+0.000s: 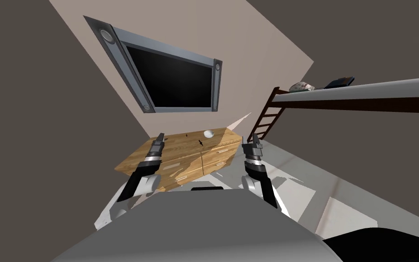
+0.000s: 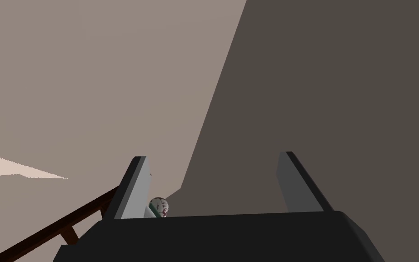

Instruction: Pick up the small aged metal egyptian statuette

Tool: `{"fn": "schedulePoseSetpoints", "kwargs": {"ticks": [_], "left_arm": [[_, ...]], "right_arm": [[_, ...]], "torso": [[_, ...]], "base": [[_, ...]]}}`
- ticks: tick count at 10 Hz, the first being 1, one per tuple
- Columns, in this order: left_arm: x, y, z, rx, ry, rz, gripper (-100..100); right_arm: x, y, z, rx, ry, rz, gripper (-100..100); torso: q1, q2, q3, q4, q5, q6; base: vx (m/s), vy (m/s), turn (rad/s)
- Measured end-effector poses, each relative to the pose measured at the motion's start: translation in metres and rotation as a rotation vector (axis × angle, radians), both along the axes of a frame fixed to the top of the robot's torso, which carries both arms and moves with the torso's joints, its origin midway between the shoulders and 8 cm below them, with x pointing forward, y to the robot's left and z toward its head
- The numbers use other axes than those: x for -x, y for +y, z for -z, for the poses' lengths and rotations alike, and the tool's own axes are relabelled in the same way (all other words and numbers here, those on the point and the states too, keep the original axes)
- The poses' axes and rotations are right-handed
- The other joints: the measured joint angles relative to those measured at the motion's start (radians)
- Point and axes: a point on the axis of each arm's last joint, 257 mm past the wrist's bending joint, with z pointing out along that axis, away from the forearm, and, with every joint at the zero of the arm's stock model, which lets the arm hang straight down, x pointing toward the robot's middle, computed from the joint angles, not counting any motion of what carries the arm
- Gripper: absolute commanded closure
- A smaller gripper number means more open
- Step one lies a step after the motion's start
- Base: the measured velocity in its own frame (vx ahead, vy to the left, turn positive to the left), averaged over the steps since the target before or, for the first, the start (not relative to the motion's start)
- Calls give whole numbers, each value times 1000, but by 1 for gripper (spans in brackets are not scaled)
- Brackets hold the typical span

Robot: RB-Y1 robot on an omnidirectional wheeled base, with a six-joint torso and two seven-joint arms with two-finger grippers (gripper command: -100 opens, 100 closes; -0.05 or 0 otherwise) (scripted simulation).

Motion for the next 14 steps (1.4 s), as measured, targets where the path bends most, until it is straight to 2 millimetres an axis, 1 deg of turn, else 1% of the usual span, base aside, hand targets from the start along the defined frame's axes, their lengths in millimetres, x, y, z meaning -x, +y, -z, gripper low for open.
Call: {"fn": "schedulePoseSetpoints", "kwargs": {"ticks": [2, 3, 4, 6, 8, 11, 14], "left_arm": [[-7, 11, 6, -13, 41, -29, -100], [-8, 14, 8, -13, 57, -33, -100], [-11, 20, 8, -18, 71, -45, -100], [-18, 30, 16, -29, 116, -70, -100], [-22, 35, 23, -35, 155, -83, -100], [-29, 49, 32, -54, 220, -111, -100], [-35, 57, 42, -68, 285, -127, -100]], "right_arm": [[0, 0, 0, 0, 0, 0, 0], [0, 0, 0, 0, 0, 0, 0], [0, 0, 0, 0, 0, 0, 0], [0, 0, 0, 0, 0, 0, 0], [0, 0, 0, 0, 0, 0, 0], [0, 0, 0, 0, 0, 0, 0], [0, 0, 0, 0, 0, 0, 0]], "torso": [[0, 0, 0, 0, 0, 0], [1, 1, 0, 0, 0, 0], [1, 0, 0, 0, 0, 0], [0, 0, 0, 0, 0, 0], [1, 0, 0, 0, 0, 0], [0, 0, 0, 0, 0, 0], [0, 0, 0, 0, 0, 0]], "base": [[2, -31, -12], [6, -36, -53], [7, -42, -32], [10, -51, -42], [7, -30, -28], [14, -42, -44], [8, -38, -36]]}}
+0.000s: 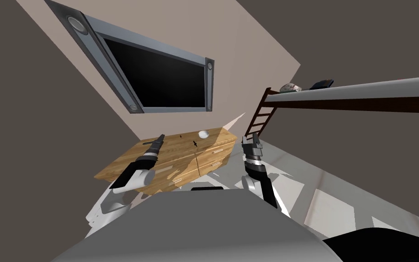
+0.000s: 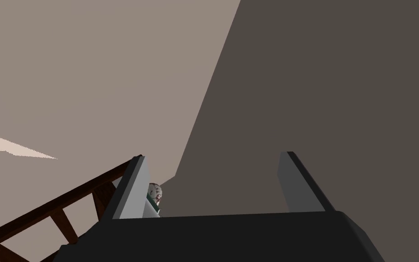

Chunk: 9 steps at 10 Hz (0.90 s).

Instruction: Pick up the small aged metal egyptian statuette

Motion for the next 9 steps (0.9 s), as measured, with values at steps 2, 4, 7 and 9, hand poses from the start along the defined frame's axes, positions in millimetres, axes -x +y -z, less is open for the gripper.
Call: {"fn": "schedulePoseSetpoints", "kwargs": {"ticks": [2, 4, 7, 9], "left_arm": [[-6, 8, 9, -14, 53, -10, -100], [-8, 12, 19, -19, 101, -16, -100], [-12, 18, 31, -33, 164, -20, -100], [-16, 23, 40, -46, 215, -21, -100]], "right_arm": [[0, 0, 0, 0, 0, 0, 0], [0, 0, 0, 0, 0, 0, 0], [0, 0, 0, 0, 0, 0, 0], [0, 0, 0, 0, 0, 0, 0]], "torso": [[0, 0, 0, 0, 0, 0], [1, 0, 0, 0, 0, 0], [1, 0, 0, 0, 0, 0], [1, -1, 0, 0, 0, 0]], "base": [[18, -42, -55], [16, -29, -35], [17, -32, -46], [24, -44, -68]]}}
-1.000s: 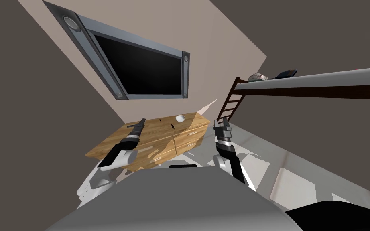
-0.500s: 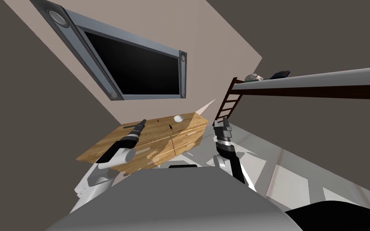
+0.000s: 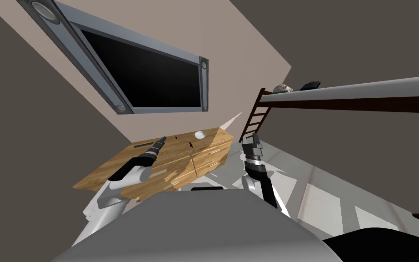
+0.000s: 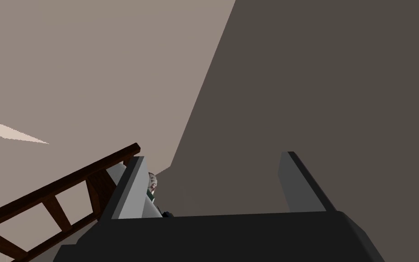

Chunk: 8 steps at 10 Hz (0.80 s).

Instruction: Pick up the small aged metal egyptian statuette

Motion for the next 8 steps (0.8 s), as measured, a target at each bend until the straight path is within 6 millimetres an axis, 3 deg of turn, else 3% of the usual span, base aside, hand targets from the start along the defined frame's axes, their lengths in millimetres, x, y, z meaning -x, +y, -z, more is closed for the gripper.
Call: {"fn": "schedulePoseSetpoints", "kwargs": {"ticks": [8], "left_arm": [[-7, 10, 40, -45, 212, 23, -100]], "right_arm": [[0, 0, 0, 0, 0, 0, 0]], "torso": [[1, 0, 0, 0, 0, 0]], "base": [[24, -27, -56]]}}
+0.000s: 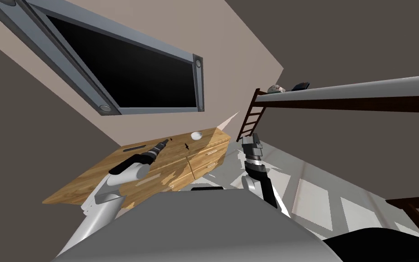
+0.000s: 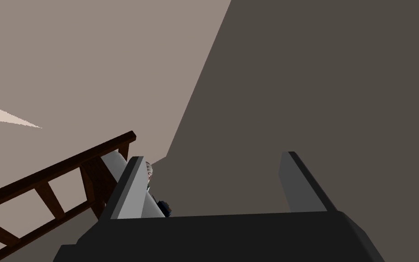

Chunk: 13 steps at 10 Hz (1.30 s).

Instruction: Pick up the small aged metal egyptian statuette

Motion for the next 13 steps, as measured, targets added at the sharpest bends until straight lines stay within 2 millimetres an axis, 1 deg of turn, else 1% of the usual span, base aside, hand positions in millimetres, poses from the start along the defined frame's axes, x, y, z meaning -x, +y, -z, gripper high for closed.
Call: {"fn": "schedulePoseSetpoints", "kwargs": {"ticks": [4, 8, 13], "left_arm": [[-2, 3, 25, -27, 121, 30, -100], [2, 4, 44, -49, 230, 63, -100], [8, 2, 74, -74, 376, 112, -100]], "right_arm": [[0, 0, 0, 0, 0, 0, 0], [0, 0, 0, 0, 0, 0, 0], [0, 0, 0, 0, 0, 0, 0]], "torso": [[-1, -1, -1, 0, 0, 0], [-1, -1, -1, 0, 0, 0], [0, -1, -1, 0, 0, 0]], "base": [[30, -25, -53], [32, -23, -87], [32, -14, -70]]}}
